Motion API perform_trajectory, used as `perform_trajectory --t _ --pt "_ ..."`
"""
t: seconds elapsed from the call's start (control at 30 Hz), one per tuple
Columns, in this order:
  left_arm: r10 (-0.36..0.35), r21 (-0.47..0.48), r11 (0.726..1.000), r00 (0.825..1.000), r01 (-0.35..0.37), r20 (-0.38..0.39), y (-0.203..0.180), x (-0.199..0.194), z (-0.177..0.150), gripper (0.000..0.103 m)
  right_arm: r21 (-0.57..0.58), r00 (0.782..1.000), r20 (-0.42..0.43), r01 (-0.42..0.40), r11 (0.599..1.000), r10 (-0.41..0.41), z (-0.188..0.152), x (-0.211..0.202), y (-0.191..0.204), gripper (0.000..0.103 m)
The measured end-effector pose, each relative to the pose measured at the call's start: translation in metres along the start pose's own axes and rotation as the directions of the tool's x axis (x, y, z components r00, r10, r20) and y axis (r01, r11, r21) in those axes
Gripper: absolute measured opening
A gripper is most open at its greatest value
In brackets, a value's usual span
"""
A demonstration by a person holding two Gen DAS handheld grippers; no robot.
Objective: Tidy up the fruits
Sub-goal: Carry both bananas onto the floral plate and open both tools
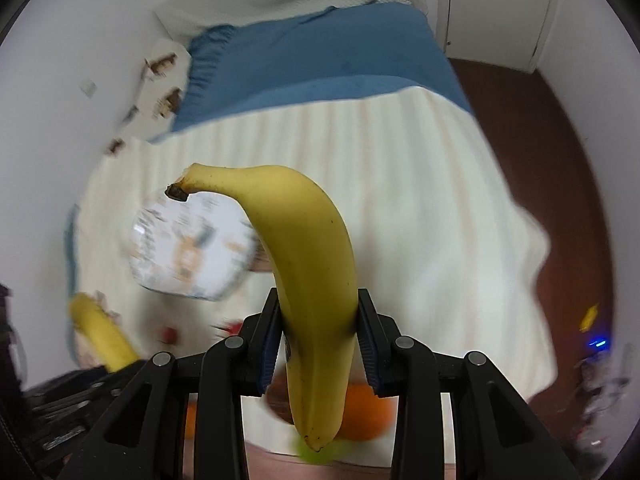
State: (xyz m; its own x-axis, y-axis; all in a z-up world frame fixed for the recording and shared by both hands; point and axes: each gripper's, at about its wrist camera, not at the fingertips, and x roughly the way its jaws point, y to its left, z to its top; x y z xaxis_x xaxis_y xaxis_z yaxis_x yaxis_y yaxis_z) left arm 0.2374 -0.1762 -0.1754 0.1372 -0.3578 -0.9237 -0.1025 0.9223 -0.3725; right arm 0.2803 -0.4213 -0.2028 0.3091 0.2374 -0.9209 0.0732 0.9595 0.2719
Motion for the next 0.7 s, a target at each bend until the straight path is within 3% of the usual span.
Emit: perform_trajectory --t 0.13,0.27,0.43,0.53,0.7 --pt "-0.065 -0.113 0.992 0.998 0.063 -0.016 0.033 -0.001 0.041 0.032 0.119 0.993 -0.008 -0.12 0.986 0.121 0.005 0.013 0.019 0.037" --pt "-0.128 -0.256 0.96 0.991 0.115 -0.033 0.076 0.012 0.078 0.032 0.279 0.973 -0.014 -0.219 0.935 0.232 0.009 0.046 0.034 0.037" --pt "-0.189 -0.424 0.892 0.981 0.153 -0.043 0.13 0.044 0.115 0.032 0.365 0.975 0.01 -0.211 0.907 0.223 0.01 0.086 0.052 0.037" --pt "-0.218 -0.477 0.863 0.974 0.166 -0.054 0.15 0.055 0.134 0.032 0.413 0.977 0.009 -0.198 0.889 0.214 0.015 0.107 0.06 0.037" --pt "-0.229 -0.489 0.859 0.968 0.151 -0.103 0.159 0.07 0.153 0.032 0.439 0.985 -0.006 -0.153 0.885 0.173 0.012 0.137 0.063 0.037"
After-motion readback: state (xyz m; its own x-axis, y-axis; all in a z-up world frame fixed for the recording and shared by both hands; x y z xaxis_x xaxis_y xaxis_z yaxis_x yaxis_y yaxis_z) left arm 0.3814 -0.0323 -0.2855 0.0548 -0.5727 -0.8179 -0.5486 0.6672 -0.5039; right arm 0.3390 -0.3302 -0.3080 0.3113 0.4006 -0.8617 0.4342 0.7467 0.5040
